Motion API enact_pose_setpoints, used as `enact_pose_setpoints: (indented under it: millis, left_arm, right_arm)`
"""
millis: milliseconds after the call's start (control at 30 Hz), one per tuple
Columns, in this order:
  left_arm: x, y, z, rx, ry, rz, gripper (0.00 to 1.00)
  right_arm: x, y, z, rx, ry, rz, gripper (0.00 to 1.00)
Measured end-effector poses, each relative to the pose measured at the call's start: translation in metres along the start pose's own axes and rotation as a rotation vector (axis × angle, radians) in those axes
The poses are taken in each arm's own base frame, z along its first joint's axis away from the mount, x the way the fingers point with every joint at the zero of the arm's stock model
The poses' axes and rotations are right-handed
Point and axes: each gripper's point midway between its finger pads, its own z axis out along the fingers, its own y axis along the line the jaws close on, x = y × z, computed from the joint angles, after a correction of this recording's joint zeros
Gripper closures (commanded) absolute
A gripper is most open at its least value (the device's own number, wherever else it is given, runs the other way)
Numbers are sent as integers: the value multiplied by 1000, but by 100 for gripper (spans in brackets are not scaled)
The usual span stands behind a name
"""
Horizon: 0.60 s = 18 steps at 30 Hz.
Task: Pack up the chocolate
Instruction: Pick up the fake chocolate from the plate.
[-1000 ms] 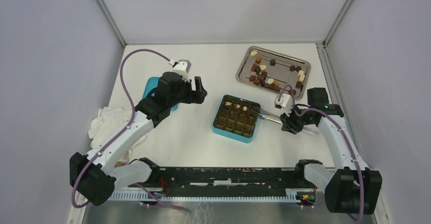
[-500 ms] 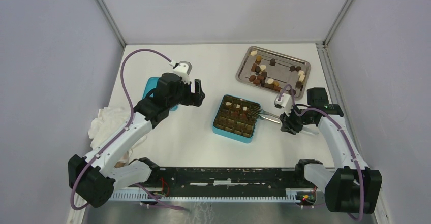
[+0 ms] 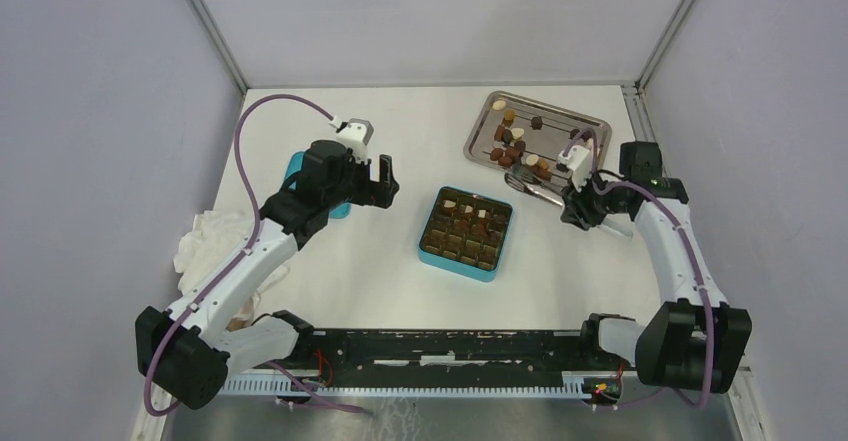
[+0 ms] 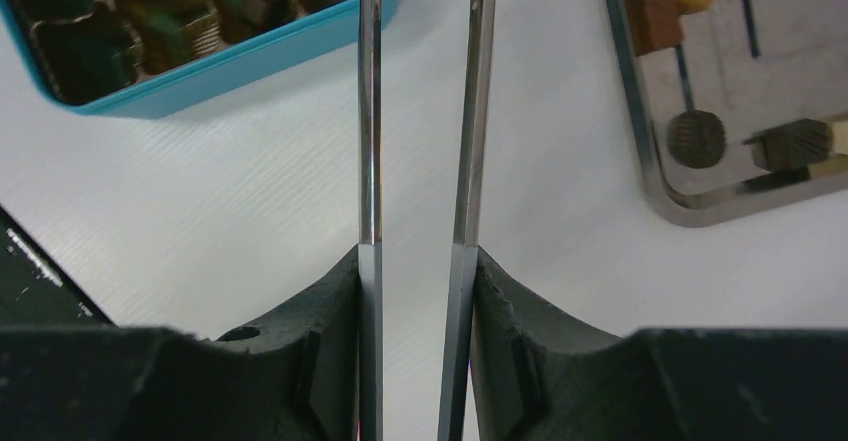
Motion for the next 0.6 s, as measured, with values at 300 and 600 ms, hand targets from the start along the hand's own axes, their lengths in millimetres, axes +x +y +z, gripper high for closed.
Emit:
enact_pose_setpoints:
  millis: [300,600]
  left_arm:
    - [9,18,2,-78,18,68,0]
    - [19,24,2,-99,50,82,0]
  right_arm:
    - [-15,-90,4,193,62,118,58]
    - [-32,-174,28,308,102,228,58]
